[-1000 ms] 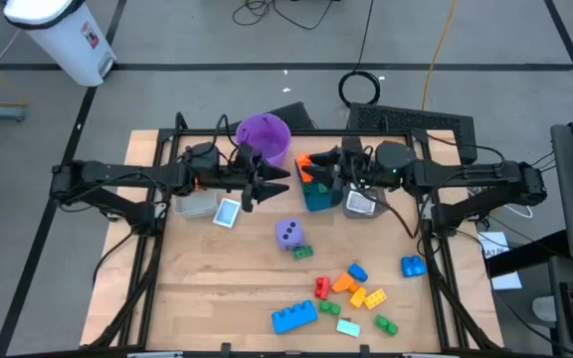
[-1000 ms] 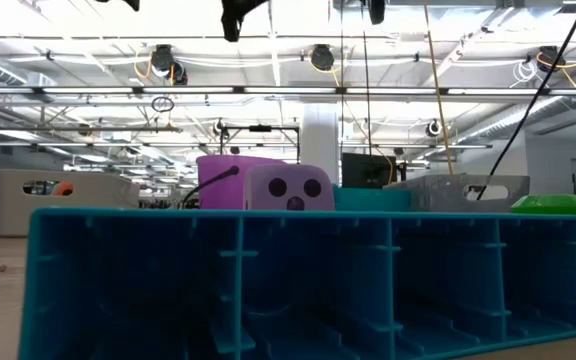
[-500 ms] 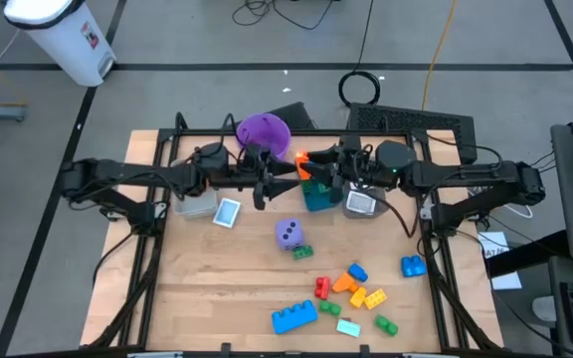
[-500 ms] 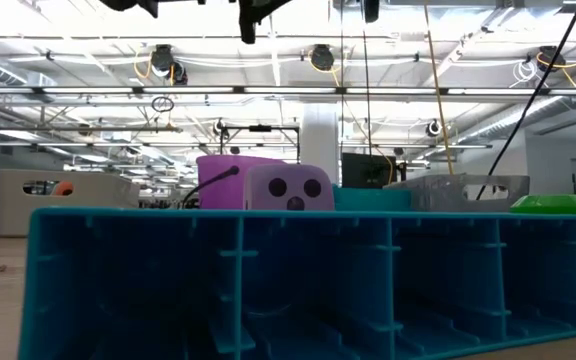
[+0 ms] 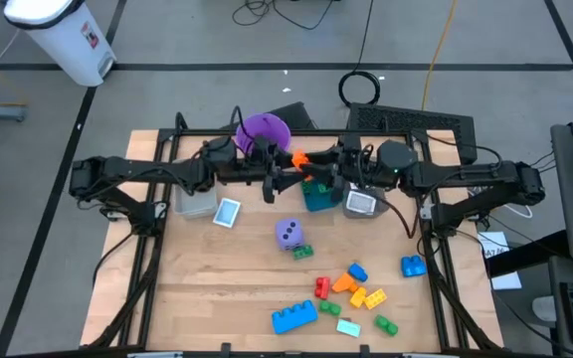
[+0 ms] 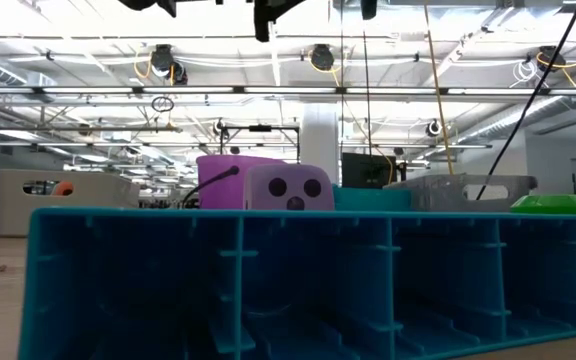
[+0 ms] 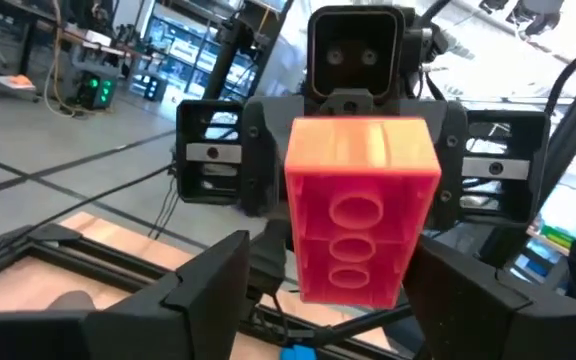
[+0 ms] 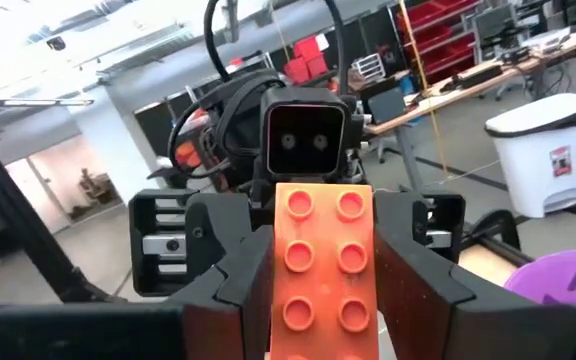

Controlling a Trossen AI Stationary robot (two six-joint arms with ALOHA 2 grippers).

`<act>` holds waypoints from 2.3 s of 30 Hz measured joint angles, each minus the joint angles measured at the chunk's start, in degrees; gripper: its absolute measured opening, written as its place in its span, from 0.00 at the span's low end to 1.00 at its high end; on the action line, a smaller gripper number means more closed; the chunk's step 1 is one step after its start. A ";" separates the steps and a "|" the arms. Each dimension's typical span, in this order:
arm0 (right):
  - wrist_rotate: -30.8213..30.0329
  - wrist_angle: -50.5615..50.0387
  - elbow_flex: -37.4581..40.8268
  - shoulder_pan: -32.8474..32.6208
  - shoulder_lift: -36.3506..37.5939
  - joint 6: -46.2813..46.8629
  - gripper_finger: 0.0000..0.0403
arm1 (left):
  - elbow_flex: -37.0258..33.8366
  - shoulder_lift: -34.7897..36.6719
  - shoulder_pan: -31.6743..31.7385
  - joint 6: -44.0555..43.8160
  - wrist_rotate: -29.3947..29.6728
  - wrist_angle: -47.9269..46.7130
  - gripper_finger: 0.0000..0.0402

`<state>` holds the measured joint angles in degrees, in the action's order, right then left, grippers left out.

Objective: Pick & Place Toys
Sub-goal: Put the orange game piece into the blue bin

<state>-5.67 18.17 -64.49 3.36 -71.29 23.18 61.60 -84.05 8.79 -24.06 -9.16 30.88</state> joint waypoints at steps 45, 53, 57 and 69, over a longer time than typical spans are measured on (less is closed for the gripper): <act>1.57 2.45 0.00 1.07 0.31 -0.03 0.51 | -0.11 0.04 0.62 1.15 -3.22 3.38 0.37; 1.44 1.85 0.00 4.58 5.67 -5.93 0.54 | -0.11 0.04 1.50 1.06 -3.99 3.20 0.35; 1.27 -4.02 0.00 5.68 10.73 -9.31 0.53 | 1.48 0.04 2.73 1.95 -4.29 -4.00 0.36; -1.86 -30.86 0.00 5.79 19.28 -7.56 0.53 | 16.02 -14.72 6.00 10.78 -7.38 -28.79 0.36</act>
<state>-7.53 -12.68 -64.49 9.15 -52.01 15.62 77.62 -98.78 14.79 -13.28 -16.53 2.09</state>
